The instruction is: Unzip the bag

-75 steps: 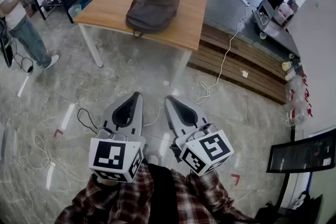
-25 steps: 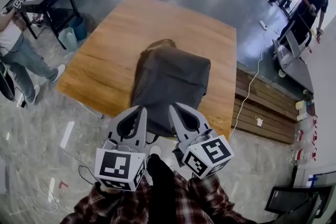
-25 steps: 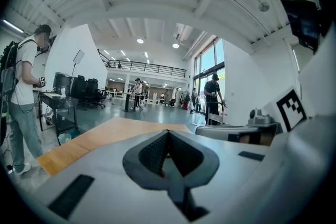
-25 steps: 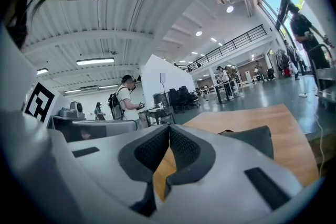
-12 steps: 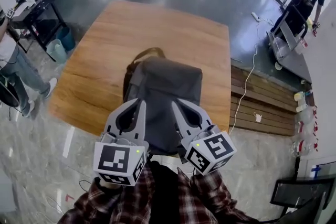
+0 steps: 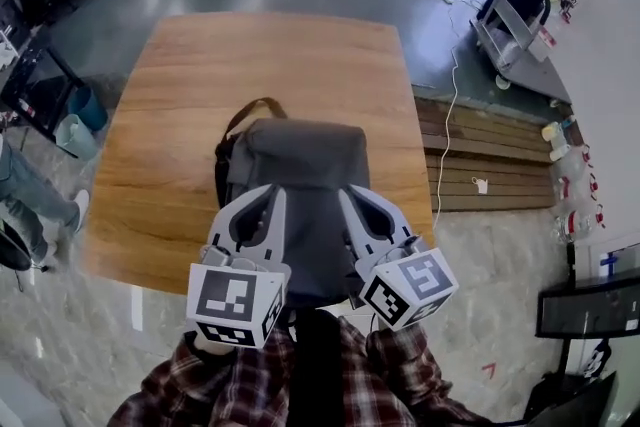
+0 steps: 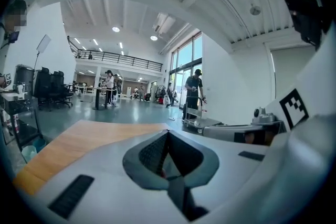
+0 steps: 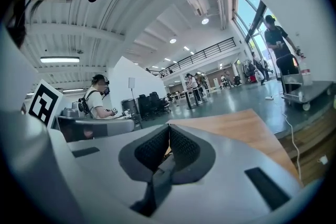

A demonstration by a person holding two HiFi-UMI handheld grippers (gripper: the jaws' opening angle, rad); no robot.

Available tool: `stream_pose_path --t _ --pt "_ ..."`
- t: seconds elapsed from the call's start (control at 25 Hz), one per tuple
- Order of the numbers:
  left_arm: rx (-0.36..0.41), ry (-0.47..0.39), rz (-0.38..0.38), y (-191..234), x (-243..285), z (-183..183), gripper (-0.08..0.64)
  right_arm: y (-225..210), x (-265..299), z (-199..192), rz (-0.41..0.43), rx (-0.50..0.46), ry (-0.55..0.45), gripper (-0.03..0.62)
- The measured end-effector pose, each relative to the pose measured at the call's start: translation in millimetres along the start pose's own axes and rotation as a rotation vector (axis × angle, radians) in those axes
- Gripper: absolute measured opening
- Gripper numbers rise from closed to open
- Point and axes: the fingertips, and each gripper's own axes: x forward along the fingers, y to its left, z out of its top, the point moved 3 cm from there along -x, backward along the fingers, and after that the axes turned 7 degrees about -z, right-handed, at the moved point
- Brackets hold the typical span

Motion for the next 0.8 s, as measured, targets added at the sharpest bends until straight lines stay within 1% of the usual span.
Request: stream_pose_path --t 0.12,0.2,0.44,0.56,0.68,0.8 --pt "0.009 0.032 -0.062 -5 16 6 0.008 -13 -3 6 -0.069 0.028 -0.002 0.012" --pt "0.010 0.046 -0.094 -10 27 6 0.008 -22 -7 7 -0.100 0.032 -0.001 0.012" --pt "0.010 0.081 -0.165 -36 58 -16 0.008 -62 -27 -5 -0.178 0.050 0.003 0.012" --pt "0.017 0.112 -0.198 -50 74 -25 0.008 -81 -34 -8 -0.213 0.056 0.009 0.012" --pt "0.031 0.174 -0.240 -66 91 -44 0.008 -107 -43 -25 -0.265 0.045 0.048 0.012" --pt "0.051 0.269 -0.273 -78 109 -78 0.008 -136 -48 -56 -0.302 0.009 0.135 0.012"
